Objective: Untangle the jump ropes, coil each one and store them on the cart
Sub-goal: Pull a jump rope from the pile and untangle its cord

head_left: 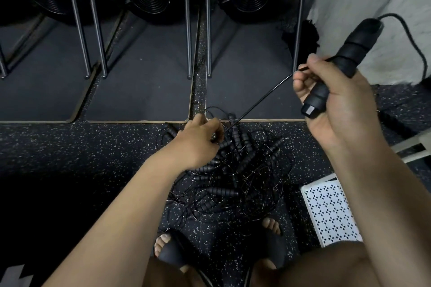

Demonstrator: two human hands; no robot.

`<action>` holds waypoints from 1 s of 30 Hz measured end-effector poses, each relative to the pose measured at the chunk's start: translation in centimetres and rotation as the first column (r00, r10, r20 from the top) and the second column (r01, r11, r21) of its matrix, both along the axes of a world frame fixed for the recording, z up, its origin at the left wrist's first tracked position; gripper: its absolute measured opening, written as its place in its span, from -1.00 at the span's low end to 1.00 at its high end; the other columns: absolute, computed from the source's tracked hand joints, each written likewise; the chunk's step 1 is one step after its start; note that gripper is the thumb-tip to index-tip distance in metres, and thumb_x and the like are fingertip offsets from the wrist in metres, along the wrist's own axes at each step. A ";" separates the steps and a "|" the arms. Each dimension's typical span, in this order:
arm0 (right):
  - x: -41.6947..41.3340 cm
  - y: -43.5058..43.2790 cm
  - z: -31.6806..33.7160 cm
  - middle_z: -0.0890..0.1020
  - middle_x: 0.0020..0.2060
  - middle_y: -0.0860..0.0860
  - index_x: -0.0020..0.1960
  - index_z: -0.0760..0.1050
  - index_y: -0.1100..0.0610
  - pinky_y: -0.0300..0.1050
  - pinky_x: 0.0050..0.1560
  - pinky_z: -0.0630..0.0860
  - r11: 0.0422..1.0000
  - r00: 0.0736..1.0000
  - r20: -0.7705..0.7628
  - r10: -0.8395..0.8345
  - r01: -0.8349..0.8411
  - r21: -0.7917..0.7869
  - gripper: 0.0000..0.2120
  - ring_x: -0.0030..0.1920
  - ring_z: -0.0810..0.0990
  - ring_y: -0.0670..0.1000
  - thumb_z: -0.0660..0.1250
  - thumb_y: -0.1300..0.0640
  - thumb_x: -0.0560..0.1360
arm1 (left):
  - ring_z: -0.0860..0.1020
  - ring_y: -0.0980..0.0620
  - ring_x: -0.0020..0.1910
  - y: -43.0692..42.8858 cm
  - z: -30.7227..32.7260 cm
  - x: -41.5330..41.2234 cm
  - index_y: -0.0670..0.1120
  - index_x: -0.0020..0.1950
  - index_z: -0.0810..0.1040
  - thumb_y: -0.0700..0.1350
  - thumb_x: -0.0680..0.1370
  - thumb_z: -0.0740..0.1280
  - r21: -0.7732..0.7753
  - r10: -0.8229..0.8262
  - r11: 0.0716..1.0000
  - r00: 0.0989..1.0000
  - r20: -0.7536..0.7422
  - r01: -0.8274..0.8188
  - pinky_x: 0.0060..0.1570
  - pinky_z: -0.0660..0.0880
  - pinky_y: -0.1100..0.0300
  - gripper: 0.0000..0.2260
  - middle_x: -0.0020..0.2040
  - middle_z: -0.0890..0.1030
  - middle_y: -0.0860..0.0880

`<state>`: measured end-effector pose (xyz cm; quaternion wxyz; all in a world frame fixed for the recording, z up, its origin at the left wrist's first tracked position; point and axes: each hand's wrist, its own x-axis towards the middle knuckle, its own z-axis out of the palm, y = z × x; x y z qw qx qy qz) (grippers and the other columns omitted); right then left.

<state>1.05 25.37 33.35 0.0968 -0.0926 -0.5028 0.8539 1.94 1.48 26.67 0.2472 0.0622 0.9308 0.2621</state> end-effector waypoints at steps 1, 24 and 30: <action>0.0 0.0 0.0 0.66 -0.18 0.12 -0.01 0.54 0.19 -0.15 -0.09 0.62 1.000 1.000 0.001 -0.001 0.001 -0.003 -0.91 -0.17 0.69 0.03 0.44 0.29 0.62 | 0.47 -0.09 0.21 0.0 0.0 0.0 0.07 0.16 0.47 -0.21 0.62 0.26 0.012 -0.012 1.000 1.000 0.007 0.012 0.17 0.54 -0.06 -0.79 0.17 0.37 0.00; 0.1 -2.0 -3.5 0.73 0.15 0.30 0.27 0.62 0.29 0.08 0.31 0.65 0.929 0.875 0.399 0.273 -0.347 0.126 -0.68 0.20 0.75 0.21 0.52 0.31 0.53 | 0.59 0.20 -0.35 1.1 0.7 0.0 -0.03 -0.02 0.66 0.08 0.61 0.49 0.484 0.248 0.869 0.938 -0.244 -0.104 -0.29 0.46 0.29 -0.80 -0.22 0.74 0.08; 1.9 -5.2 -4.5 0.72 0.05 0.21 0.25 0.62 0.27 0.05 0.16 0.57 0.817 0.777 0.463 0.426 -0.550 0.172 -0.75 0.12 0.74 0.19 0.47 0.31 0.57 | 0.54 0.01 -0.36 0.3 0.0 -0.7 -0.23 -0.03 0.60 -0.05 0.61 0.51 0.787 0.483 0.479 0.866 0.132 -0.388 -0.26 0.51 0.15 -0.75 -0.26 0.61 -0.06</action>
